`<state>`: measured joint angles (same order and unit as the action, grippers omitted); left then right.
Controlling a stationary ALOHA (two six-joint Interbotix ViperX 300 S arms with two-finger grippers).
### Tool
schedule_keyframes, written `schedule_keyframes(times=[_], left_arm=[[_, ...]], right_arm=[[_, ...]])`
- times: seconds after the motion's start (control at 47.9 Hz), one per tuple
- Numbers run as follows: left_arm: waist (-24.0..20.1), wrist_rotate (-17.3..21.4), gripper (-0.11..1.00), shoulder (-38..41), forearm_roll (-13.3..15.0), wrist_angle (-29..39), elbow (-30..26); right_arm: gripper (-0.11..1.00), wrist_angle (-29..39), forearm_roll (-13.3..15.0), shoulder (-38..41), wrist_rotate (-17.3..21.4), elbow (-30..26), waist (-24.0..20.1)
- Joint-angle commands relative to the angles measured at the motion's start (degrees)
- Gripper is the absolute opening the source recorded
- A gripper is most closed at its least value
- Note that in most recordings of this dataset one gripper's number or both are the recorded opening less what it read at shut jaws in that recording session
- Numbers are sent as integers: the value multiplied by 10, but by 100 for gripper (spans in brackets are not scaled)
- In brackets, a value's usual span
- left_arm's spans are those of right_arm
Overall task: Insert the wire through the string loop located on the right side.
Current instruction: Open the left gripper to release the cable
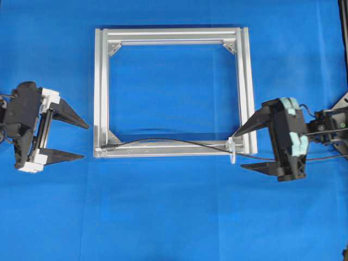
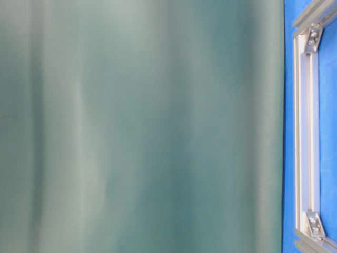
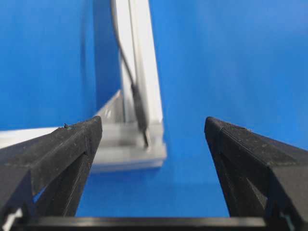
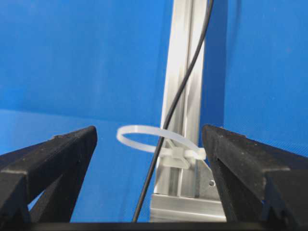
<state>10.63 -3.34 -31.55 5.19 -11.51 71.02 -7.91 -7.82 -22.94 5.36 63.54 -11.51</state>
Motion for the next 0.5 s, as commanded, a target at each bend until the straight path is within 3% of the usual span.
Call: schedule_keyframes(times=[0.0,0.25,0.48], left_arm=[[-2,2,83,-28,-1,11,-18],[-2,1,83,-77,-1,19,-11],[-2,0,83,-70,-1,20,-11]], right_arm=[[95,28,2,-33,-1,-18,0],[95,65,11,-73,-1,-32,2],[95,65,11,-63,0,-34,3]])
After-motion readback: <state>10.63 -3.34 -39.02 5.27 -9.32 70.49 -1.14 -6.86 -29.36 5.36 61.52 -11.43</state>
